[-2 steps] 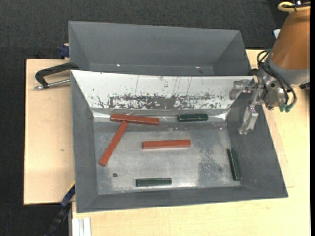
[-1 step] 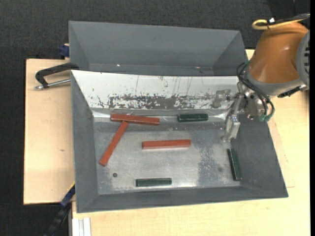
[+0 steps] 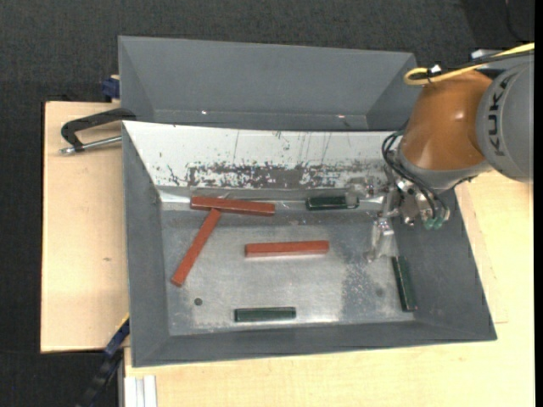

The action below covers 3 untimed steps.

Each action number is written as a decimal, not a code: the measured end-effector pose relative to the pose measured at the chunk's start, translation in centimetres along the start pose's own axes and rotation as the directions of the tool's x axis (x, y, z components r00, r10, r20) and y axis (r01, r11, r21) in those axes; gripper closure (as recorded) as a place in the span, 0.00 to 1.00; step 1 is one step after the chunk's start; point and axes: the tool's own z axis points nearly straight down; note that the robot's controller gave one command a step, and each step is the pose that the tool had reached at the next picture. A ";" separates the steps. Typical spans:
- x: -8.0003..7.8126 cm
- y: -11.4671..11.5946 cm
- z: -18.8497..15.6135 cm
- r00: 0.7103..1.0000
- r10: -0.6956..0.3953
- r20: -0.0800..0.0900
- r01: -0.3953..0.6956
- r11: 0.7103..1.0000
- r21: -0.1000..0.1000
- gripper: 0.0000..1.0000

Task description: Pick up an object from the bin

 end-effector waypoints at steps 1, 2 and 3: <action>0.2 5.4 0.6 0.984 -0.177 -0.009 0.177 0.984 -0.003 0.00; 1.3 4.9 3.6 0.945 -0.326 -0.004 0.326 0.945 -0.003 1.00; 1.3 4.9 3.6 0.945 -0.327 -0.004 0.327 0.945 -0.002 0.00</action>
Offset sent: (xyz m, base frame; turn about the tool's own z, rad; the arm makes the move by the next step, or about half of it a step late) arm -0.0204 0.0463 -0.0366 -0.3338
